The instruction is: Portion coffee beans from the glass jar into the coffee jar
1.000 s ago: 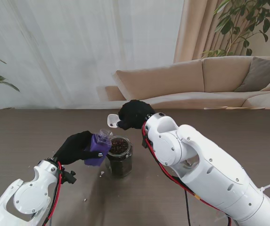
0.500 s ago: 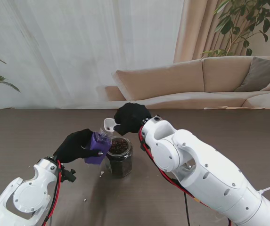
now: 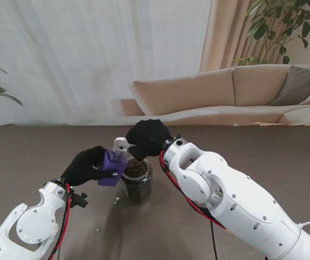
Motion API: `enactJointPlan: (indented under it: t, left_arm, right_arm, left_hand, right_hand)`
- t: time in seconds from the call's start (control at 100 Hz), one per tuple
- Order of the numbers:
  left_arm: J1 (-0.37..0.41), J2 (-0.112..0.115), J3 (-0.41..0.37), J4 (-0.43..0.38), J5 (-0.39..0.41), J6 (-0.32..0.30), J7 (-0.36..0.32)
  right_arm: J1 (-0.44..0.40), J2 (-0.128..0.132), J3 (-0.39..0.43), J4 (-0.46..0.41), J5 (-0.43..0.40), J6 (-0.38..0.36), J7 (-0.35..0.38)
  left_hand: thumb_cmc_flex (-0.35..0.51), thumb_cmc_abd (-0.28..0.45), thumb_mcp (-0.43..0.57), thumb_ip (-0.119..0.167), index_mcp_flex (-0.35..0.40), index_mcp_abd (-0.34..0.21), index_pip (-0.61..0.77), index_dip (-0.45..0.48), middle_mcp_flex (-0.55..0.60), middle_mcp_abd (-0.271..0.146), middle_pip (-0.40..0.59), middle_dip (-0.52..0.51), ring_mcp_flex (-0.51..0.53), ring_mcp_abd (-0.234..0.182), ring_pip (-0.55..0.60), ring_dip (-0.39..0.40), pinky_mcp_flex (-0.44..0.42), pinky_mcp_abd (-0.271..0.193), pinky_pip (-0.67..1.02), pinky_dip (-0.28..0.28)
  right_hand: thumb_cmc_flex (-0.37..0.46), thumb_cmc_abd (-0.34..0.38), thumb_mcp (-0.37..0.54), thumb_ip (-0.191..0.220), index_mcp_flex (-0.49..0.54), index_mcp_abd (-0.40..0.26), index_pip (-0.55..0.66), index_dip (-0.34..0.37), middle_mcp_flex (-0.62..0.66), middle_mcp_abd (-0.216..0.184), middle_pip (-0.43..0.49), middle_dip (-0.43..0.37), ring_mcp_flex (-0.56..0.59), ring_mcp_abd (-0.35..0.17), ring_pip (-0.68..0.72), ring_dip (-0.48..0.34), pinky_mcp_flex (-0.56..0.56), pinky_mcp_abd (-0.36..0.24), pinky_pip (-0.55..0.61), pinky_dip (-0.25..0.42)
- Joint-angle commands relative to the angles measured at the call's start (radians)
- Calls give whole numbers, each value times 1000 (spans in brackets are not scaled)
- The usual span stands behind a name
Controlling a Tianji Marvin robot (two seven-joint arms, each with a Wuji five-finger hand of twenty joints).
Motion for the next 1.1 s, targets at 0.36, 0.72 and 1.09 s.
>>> enactJointPlan:
  t: [0.36,0.72,1.09]
  left_arm:
    - [2,-16,13,25,6,-27,31]
    - [1,-18,16,29,10,-32,45]
    - [-1,-16,14,29,12,-34,33]
  right_arm:
    - [-9,4,-6,10,-112,-84,-81]
    - [-13,11,-6,2,-181,-129,-130]
    - [-5,19,-16,6,-219,-138,-127]
  left_hand:
    - [200,138,328,75,80,-39,399,70,74,-80,69,22,21,35,1,8,-28,-58,52,24]
    - [199,137,332,73,83,-41,397,68,75,-79,63,20,18,32,-8,4,-30,-61,45,19]
    - [198,136,334,73,86,-43,394,63,77,-79,62,22,22,33,-8,4,-30,-61,46,17]
  right_hand:
    - [-21,28,19,-7,-8,-29,21,-2,7,31,7,-3,11,-138,-5,-7,-5,-30,-16,15]
    - [-24,28,20,-9,-13,-38,21,-1,6,29,9,-5,12,-141,-7,-7,-4,-35,-19,14]
    - [-27,31,20,-9,-15,-39,21,-1,2,26,10,-6,12,-144,-10,-9,-5,-39,-23,12]
